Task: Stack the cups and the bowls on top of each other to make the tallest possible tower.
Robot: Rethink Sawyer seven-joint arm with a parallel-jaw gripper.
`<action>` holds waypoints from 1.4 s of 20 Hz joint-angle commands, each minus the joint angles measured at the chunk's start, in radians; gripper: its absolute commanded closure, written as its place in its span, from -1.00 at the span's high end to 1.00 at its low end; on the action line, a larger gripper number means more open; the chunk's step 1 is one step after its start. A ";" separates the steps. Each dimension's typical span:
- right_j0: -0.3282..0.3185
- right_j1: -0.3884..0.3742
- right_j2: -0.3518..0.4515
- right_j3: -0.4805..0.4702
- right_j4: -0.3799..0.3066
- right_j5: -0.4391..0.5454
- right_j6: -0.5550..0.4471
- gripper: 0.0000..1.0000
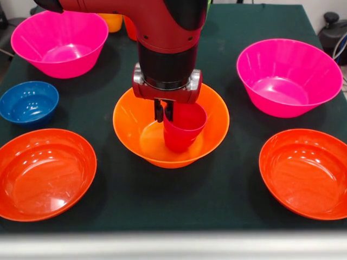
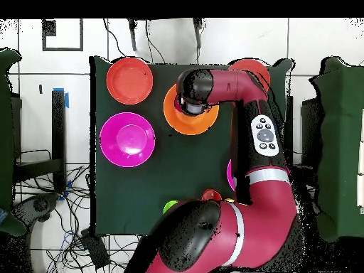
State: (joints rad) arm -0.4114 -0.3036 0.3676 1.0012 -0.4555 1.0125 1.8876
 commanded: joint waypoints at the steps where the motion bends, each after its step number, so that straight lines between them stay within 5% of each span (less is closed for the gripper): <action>1: 0.030 0.020 -0.010 -0.020 -0.035 0.119 -0.132 -1.00; 23: 0.035 -0.021 -0.018 0.028 -0.039 0.110 -0.131 -1.00; 28: 0.031 -0.063 -0.023 0.098 -0.034 0.086 -0.124 -1.00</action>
State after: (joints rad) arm -0.4114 -0.3192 0.3653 1.0079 -0.4595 1.0125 1.8876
